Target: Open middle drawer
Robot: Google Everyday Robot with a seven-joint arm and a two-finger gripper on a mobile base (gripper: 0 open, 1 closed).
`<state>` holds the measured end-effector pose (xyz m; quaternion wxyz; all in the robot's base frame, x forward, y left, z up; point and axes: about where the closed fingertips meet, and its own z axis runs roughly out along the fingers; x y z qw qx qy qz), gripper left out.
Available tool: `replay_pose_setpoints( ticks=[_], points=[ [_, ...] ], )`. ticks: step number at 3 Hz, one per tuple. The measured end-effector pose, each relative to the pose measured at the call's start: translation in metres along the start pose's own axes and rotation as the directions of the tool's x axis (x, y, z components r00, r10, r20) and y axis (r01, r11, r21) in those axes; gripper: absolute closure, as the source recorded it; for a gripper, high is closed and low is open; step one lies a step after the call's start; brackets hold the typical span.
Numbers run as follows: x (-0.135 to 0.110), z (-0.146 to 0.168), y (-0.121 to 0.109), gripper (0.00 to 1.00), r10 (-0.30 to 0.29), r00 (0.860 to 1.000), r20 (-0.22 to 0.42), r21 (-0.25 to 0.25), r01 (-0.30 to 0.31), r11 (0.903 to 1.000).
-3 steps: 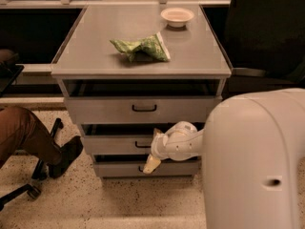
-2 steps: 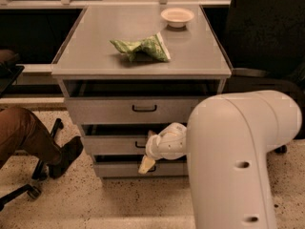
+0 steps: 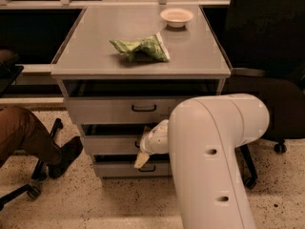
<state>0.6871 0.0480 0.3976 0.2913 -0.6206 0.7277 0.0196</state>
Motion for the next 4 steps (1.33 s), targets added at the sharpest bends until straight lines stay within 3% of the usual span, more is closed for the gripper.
replay_pose_setpoints(
  ticks=[1,2,3,4],
  points=[
    [-0.001,-0.001,-0.001,0.0,-0.002,1.0,-0.002,0.002,0.002,1.0],
    [-0.009,-0.002,0.024,0.0,-0.055,0.998,-0.031,-0.059,0.053,0.9969],
    [-0.01,-0.011,0.049,0.0,-0.06,0.997,-0.051,-0.13,0.053,0.9901],
    [-0.01,-0.013,0.049,0.0,-0.06,0.997,-0.051,-0.13,0.053,0.9901]
  ],
)
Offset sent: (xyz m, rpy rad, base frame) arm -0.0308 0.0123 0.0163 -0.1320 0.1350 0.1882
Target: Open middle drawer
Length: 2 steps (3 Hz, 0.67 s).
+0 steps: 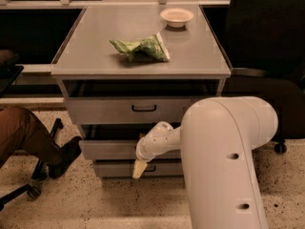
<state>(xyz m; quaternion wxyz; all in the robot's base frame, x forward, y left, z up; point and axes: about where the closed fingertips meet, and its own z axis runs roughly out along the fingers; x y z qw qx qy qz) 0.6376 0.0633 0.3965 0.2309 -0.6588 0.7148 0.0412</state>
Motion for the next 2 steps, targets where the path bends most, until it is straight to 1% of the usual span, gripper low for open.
replay_pose_setpoints(
  ticks=[1,2],
  points=[
    [0.007,-0.013,0.013,0.0,-0.009,1.0,-0.016,-0.045,0.009,0.9989],
    [0.016,-0.016,0.025,0.0,-0.042,0.998,-0.038,-0.092,0.038,0.9951]
  ],
)
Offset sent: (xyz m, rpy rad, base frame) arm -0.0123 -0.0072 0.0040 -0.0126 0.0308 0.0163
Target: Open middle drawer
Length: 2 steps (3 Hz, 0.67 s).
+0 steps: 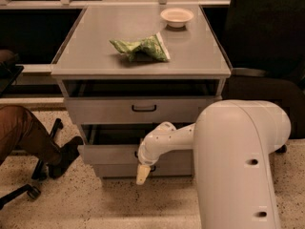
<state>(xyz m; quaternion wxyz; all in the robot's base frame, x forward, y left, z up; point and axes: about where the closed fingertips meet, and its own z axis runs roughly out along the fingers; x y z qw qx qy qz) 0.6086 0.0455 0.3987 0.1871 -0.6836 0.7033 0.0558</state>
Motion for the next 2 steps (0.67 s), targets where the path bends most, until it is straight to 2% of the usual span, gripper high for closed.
replay_pose_setpoints(
  ticks=[1,2],
  points=[
    [0.0,0.0,0.0001,0.0,0.0,1.0,0.0,0.0,0.0,1.0],
    [0.0018,-0.0005,0.0093,0.0,-0.01,1.0,-0.017,-0.025,0.01,0.9997]
  ],
)
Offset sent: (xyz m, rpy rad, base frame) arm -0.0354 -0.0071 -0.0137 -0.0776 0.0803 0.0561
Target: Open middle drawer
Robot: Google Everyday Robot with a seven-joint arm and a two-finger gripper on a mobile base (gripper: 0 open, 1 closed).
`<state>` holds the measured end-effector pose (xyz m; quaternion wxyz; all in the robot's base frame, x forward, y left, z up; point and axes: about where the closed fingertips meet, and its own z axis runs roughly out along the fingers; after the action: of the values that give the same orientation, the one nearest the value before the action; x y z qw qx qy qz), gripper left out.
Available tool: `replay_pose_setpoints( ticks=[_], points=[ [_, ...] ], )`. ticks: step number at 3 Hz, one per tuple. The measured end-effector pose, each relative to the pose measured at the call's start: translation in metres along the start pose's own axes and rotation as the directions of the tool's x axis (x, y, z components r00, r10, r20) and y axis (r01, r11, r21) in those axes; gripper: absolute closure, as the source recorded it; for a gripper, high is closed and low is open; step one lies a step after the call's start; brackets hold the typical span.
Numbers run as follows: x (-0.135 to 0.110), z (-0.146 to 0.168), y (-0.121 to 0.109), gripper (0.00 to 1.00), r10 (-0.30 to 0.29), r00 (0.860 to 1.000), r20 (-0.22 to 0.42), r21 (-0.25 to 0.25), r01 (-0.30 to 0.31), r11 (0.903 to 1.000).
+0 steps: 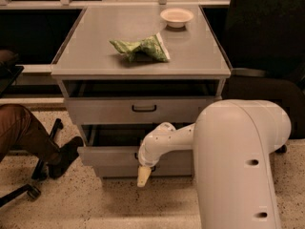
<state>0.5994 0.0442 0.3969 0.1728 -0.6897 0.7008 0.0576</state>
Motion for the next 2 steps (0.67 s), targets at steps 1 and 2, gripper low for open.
replay_pose_setpoints(
  ticks=[1,2],
  points=[
    [-0.001,-0.003,0.0,0.0,0.0,1.0,0.0,0.0,0.0,1.0],
    [0.008,-0.005,0.018,0.0,0.005,1.0,0.003,-0.044,-0.005,0.999]
  ],
)
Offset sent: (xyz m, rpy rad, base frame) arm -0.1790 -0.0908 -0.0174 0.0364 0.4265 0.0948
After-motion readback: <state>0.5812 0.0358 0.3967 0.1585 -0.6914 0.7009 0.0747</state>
